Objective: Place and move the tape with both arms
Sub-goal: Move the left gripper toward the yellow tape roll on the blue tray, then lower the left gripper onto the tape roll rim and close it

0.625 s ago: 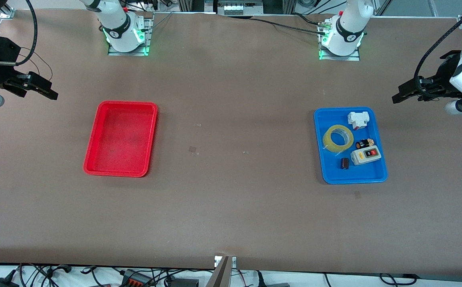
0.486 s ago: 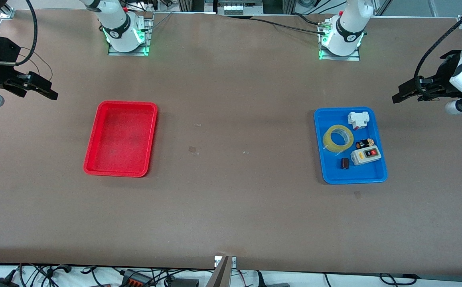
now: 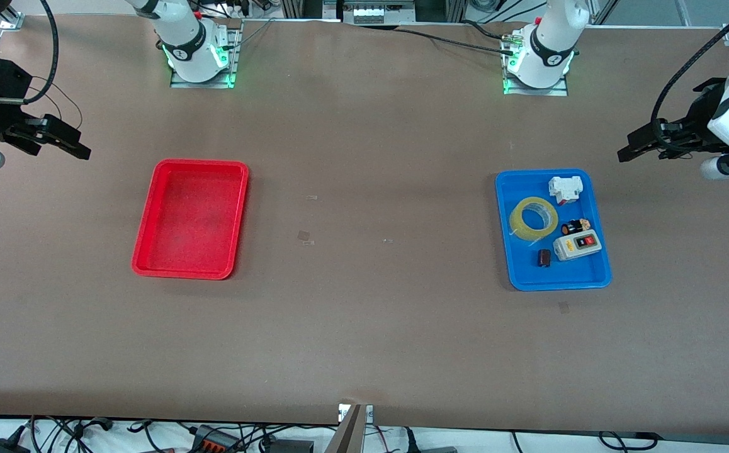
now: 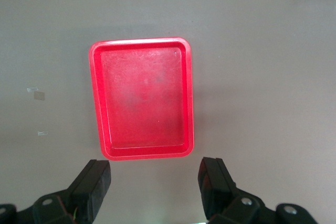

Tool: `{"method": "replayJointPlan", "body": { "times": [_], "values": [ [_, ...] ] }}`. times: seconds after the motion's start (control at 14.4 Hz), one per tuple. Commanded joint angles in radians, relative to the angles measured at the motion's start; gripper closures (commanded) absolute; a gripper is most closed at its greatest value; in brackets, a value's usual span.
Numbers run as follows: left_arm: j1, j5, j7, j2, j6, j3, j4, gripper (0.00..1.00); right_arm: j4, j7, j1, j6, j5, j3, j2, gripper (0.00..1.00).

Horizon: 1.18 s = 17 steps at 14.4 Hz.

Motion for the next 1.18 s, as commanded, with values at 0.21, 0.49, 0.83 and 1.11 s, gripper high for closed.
{"method": "replayJointPlan", "body": {
  "times": [0.21, 0.49, 0.83, 1.11],
  "values": [
    [0.012, -0.006, 0.014, 0.057, -0.036, 0.017, -0.060, 0.00, -0.002, -0.012, 0.000, 0.009, 0.009, 0.003, -0.005, 0.02],
    [0.016, -0.005, 0.014, 0.048, 0.151, 0.015, -0.230, 0.00, -0.002, -0.017, -0.001, 0.009, 0.009, 0.004, -0.003, 0.02],
    [0.012, -0.002, 0.019, 0.048, 0.456, 0.014, -0.473, 0.00, -0.002, -0.017, -0.003, 0.009, 0.009, 0.003, 0.004, 0.02],
    [0.002, 0.009, 0.020, 0.051, 0.662, 0.011, -0.649, 0.00, -0.004, -0.006, -0.006, 0.009, 0.015, 0.001, 0.012, 0.02]
  ]
}}
